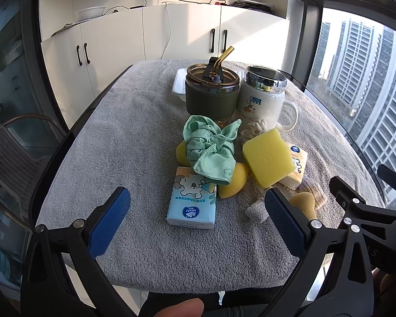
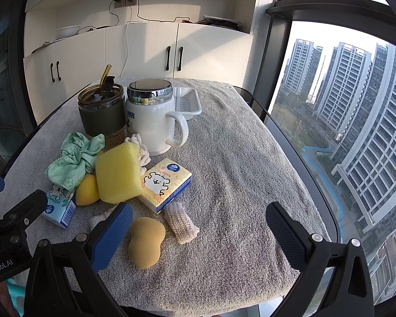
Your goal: Organize soft objects
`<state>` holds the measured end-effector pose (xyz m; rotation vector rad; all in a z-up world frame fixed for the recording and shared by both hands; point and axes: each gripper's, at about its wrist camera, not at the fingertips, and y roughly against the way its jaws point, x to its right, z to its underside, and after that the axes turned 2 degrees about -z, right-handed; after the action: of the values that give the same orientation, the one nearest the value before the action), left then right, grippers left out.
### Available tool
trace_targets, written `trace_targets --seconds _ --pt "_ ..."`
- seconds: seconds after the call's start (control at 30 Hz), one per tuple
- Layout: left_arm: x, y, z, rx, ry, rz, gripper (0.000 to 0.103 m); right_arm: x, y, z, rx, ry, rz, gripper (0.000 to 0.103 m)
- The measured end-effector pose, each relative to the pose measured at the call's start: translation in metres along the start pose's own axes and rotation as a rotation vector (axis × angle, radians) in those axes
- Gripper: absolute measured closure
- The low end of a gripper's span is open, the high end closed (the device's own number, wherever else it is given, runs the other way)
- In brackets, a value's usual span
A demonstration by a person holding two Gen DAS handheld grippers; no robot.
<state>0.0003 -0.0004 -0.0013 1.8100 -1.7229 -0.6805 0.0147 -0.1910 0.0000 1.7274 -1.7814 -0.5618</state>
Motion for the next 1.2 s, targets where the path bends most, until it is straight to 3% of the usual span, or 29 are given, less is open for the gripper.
trace_targets --seconds 1.2 --pt "0.0 -0.012 0.008 -0.022 -0.029 0.013 0.0 0.006 -0.007 0.003 -0.004 -0.004 -0.002 0.0"
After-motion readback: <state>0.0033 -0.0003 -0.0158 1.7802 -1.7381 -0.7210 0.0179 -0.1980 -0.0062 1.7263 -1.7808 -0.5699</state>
